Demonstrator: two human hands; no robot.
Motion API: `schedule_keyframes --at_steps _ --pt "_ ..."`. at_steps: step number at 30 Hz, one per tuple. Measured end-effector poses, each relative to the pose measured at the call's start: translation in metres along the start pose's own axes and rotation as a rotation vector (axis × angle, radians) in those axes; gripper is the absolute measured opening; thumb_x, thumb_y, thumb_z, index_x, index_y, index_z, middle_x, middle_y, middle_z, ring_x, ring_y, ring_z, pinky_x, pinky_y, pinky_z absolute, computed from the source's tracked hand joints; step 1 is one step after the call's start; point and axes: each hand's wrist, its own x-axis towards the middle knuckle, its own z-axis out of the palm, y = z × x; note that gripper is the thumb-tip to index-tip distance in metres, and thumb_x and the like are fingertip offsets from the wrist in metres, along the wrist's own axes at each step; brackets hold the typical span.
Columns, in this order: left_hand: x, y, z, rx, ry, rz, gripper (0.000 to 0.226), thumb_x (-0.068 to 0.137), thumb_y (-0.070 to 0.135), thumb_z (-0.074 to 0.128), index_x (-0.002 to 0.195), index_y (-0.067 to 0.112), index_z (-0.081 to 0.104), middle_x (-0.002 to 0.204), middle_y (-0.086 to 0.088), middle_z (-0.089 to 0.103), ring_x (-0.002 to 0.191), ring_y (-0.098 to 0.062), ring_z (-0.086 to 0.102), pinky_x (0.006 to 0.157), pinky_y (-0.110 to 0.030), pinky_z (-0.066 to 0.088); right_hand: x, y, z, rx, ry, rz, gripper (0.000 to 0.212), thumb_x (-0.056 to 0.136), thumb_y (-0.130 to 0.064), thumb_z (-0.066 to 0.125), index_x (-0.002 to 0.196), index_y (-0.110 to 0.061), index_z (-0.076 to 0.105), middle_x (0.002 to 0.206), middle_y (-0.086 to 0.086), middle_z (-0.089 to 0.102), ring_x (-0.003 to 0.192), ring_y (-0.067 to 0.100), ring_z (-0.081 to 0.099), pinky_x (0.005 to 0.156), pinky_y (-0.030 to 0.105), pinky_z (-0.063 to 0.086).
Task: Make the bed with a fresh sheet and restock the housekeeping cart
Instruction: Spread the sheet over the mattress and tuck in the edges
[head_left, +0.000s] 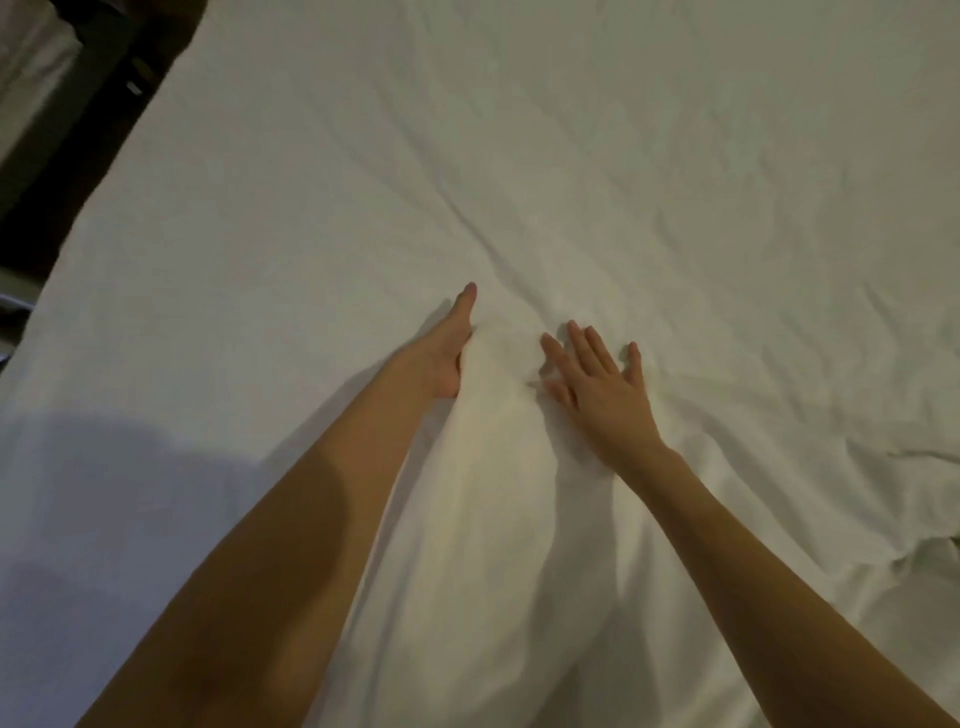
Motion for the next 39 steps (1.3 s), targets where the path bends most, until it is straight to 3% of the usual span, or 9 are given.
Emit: schedule_keyframes --at_steps 6,8,10,17,23,26,29,33,39 --pt "0.014 0.013 0.014 0.177 0.037 -0.084 0.047 0.100 0.041 0.040 0.117 0.002 0.060 0.104 -0.012 0.066 0.097 -0.027 0.060 0.092 -0.037 0.046 0.002 -0.001 -0.002 0.055 0.036 0.098 0.086 0.079 -0.065 -0.024 0.150 -0.032 0.012 0.159 -0.001 0.010 0.147 0.017 0.007 0.115 0.050 0.002" --pt "0.011 0.010 0.016 0.178 0.014 -0.036 0.035 0.100 0.029 0.043 0.112 0.001 0.060 0.094 -0.013 0.065 0.084 -0.025 0.061 0.077 -0.030 0.050 0.002 -0.007 -0.006 0.080 0.025 0.123 0.091 0.077 -0.066 -0.027 0.151 -0.031 0.013 0.159 0.000 0.012 0.147 0.018 0.008 0.114 0.051 0.003" --pt "0.006 0.005 0.016 0.160 -0.014 0.029 0.034 0.099 0.030 0.046 0.111 0.000 0.059 0.094 -0.012 0.067 0.081 -0.022 0.065 0.065 -0.025 0.054 0.004 -0.012 -0.010 0.108 0.013 0.150 0.085 0.078 -0.065 -0.019 0.151 -0.031 0.010 0.159 -0.002 0.010 0.147 0.016 0.006 0.115 0.049 0.000" --pt "-0.030 0.043 -0.009 0.249 0.096 0.331 0.087 0.078 0.054 0.068 0.140 0.004 0.034 0.135 -0.007 0.050 0.118 -0.025 0.053 0.101 -0.046 0.044 0.024 -0.024 -0.046 0.164 0.125 0.170 0.081 0.084 -0.061 -0.004 0.148 -0.023 0.026 0.152 0.001 0.034 0.141 0.020 0.027 0.116 0.049 0.005" --pt "-0.061 0.126 -0.008 0.247 0.089 0.512 0.060 0.090 0.035 0.059 0.139 0.013 0.032 0.126 0.002 0.046 0.114 -0.016 0.046 0.097 -0.033 0.038 0.077 -0.038 -0.116 0.181 0.536 0.188 0.065 0.089 -0.062 0.026 0.123 -0.014 0.054 0.109 0.007 0.058 0.102 0.030 0.051 0.095 0.043 0.030" --pt "-0.044 0.140 -0.031 0.240 0.150 0.476 0.045 0.087 0.032 0.063 0.120 0.016 0.036 0.108 -0.004 0.056 0.096 -0.019 0.057 0.082 -0.032 0.046 0.108 -0.039 -0.127 0.142 0.439 0.200 0.066 0.088 -0.063 0.023 0.124 -0.017 0.054 0.116 0.009 0.053 0.108 0.030 0.044 0.094 0.042 0.024" --pt "-0.016 0.140 -0.050 0.259 0.157 0.380 0.088 0.067 0.047 0.072 0.136 0.008 0.036 0.124 -0.011 0.057 0.110 -0.028 0.058 0.095 -0.042 0.046 0.136 -0.024 -0.100 0.139 0.175 0.249 0.045 0.097 -0.049 0.033 0.120 -0.019 0.056 0.123 0.006 0.055 0.116 0.029 0.043 0.097 0.040 0.027" --pt "0.038 0.130 -0.073 0.244 0.151 0.299 0.100 0.043 0.056 0.075 0.130 0.014 0.049 0.118 -0.011 0.064 0.105 -0.031 0.062 0.099 -0.053 0.044 0.144 -0.015 -0.064 0.152 0.133 0.238 0.036 0.100 -0.039 0.035 0.084 -0.016 0.057 0.084 0.005 0.060 0.082 0.028 0.056 0.076 0.036 0.037" --pt "0.030 0.146 -0.069 0.171 0.108 0.224 0.036 0.082 0.032 0.064 0.103 0.003 0.064 0.094 -0.015 0.069 0.083 -0.029 0.066 0.077 -0.033 0.052 0.149 -0.028 -0.078 0.148 0.196 0.229 0.039 0.099 -0.046 0.034 0.076 -0.015 0.044 0.072 0.000 0.057 0.069 0.027 0.055 0.055 0.031 0.028"
